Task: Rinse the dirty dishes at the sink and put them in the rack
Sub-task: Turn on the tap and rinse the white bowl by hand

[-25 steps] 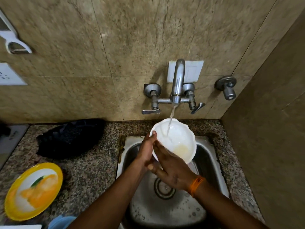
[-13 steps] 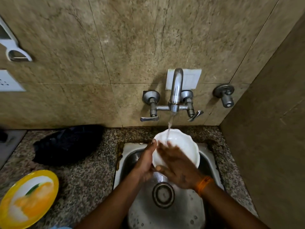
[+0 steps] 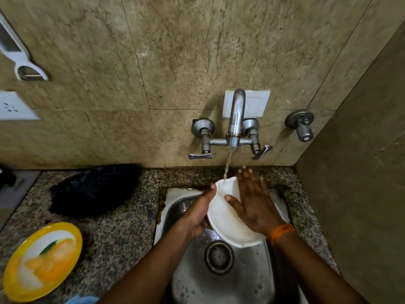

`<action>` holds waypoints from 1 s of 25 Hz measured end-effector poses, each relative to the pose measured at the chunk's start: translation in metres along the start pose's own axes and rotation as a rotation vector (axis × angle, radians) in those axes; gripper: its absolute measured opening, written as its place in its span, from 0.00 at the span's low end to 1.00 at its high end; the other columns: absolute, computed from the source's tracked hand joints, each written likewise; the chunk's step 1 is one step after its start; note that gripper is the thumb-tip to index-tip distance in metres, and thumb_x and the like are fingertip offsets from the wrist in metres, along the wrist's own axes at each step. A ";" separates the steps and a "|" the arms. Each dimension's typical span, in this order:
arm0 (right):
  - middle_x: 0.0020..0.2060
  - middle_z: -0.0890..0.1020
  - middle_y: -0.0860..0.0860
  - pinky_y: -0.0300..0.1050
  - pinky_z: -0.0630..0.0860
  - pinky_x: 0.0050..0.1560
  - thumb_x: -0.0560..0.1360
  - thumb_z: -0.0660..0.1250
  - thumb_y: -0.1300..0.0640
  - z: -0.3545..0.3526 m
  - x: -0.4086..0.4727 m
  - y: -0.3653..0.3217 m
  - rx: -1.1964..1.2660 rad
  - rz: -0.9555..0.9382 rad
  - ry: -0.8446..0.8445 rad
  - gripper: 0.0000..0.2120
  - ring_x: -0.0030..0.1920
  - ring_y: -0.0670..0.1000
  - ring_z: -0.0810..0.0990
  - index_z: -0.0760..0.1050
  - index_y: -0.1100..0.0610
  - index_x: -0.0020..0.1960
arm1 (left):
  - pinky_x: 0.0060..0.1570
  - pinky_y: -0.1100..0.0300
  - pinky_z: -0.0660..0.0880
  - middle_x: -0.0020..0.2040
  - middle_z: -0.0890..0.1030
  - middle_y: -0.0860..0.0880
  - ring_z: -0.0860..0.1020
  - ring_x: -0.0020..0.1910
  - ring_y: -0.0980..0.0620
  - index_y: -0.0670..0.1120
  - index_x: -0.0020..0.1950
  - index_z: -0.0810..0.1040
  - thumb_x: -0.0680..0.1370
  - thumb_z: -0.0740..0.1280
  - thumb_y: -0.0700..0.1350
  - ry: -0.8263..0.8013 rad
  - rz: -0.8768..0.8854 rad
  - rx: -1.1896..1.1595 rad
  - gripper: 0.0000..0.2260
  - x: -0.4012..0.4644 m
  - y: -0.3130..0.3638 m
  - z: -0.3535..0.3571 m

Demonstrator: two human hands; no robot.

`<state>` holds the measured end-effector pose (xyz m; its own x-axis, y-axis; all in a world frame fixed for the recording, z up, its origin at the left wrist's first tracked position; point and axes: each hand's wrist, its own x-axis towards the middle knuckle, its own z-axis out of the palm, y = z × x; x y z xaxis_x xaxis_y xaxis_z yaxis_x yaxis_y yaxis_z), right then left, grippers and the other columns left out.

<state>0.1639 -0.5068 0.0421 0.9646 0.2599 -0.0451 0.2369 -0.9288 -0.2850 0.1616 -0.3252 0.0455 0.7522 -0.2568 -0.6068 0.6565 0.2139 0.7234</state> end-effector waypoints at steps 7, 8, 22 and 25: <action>0.82 0.51 0.51 0.48 0.51 0.82 0.83 0.59 0.51 0.007 -0.004 -0.002 -0.015 -0.273 0.029 0.32 0.82 0.50 0.51 0.51 0.56 0.83 | 0.51 0.53 0.84 0.55 0.88 0.47 0.87 0.53 0.48 0.50 0.63 0.82 0.84 0.60 0.58 -0.034 0.015 0.012 0.17 0.003 -0.008 -0.010; 0.82 0.57 0.53 0.51 0.57 0.81 0.81 0.62 0.55 0.006 -0.004 -0.007 -0.055 -0.230 0.086 0.32 0.81 0.53 0.57 0.55 0.57 0.82 | 0.51 0.53 0.84 0.55 0.88 0.47 0.87 0.53 0.49 0.50 0.64 0.82 0.85 0.60 0.57 -0.047 0.018 0.056 0.17 0.004 -0.004 -0.011; 0.44 0.87 0.53 0.55 0.82 0.52 0.80 0.69 0.54 -0.006 0.004 0.000 0.970 0.521 0.185 0.07 0.45 0.55 0.86 0.84 0.55 0.52 | 0.74 0.44 0.65 0.80 0.65 0.40 0.67 0.77 0.39 0.46 0.82 0.59 0.83 0.52 0.64 0.404 0.546 1.665 0.32 0.042 0.025 -0.001; 0.45 0.88 0.56 0.61 0.83 0.52 0.76 0.69 0.49 0.004 0.008 -0.009 1.113 0.615 0.339 0.14 0.47 0.58 0.87 0.84 0.58 0.54 | 0.81 0.40 0.44 0.84 0.39 0.43 0.40 0.84 0.42 0.45 0.84 0.42 0.77 0.34 0.73 0.156 0.650 1.562 0.44 0.036 -0.011 0.022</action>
<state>0.1685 -0.4952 0.0408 0.8994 -0.3549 -0.2552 -0.3130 -0.1151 -0.9428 0.1801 -0.3579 0.0234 0.9154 -0.3985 -0.0570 -0.3448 -0.8491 0.4001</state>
